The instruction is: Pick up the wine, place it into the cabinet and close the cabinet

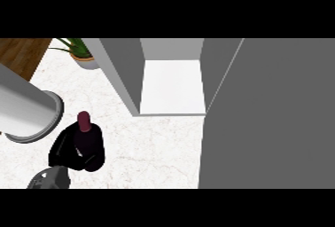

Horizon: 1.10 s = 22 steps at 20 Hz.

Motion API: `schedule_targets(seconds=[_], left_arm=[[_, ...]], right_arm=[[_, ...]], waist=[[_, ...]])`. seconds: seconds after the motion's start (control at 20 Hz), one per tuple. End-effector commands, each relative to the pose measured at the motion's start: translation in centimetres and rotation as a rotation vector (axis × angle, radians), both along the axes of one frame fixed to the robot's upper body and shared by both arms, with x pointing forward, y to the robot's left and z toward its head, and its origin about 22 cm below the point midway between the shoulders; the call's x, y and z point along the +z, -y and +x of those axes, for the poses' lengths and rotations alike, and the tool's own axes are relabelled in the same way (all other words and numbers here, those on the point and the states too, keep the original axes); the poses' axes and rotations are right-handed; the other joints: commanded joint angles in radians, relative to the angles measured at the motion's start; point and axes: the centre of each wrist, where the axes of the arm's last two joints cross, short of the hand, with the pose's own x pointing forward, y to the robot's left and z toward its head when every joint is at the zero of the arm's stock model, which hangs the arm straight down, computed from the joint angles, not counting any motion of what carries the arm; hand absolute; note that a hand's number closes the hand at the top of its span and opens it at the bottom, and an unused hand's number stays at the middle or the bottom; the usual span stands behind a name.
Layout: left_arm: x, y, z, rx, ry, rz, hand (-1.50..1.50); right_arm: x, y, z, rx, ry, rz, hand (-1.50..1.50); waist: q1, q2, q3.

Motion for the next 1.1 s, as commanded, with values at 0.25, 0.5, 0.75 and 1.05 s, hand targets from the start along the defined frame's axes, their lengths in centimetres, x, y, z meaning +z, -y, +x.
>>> schedule_targets(seconds=[0.25,0.5,0.75,1.05], left_arm=[[0.8,-0.3,-3.7,0.206,0.155,0.161,1.50],[1.2,0.3,-4.7,0.264,0.273,0.222,1.50],[4.2,1.9,-5.1,0.316,0.365,0.227,1.50],[10.7,5.9,-3.8,0.197,0.376,0.100,1.50]], right_arm=[[0.8,1.4,-3.3,0.032,0.040,0.030,-1.50],[1.4,0.1,-3.3,0.050,0.041,0.032,-1.50],[0.9,-0.2,-3.4,0.034,0.032,0.040,-1.50],[1.3,0.5,-1.8,0.048,0.023,0.033,-1.50]], waist=[[0.010,-0.003,0.002],[0.010,-0.002,0.000],[0.012,-0.002,0.001],[0.015,-0.003,0.002]])
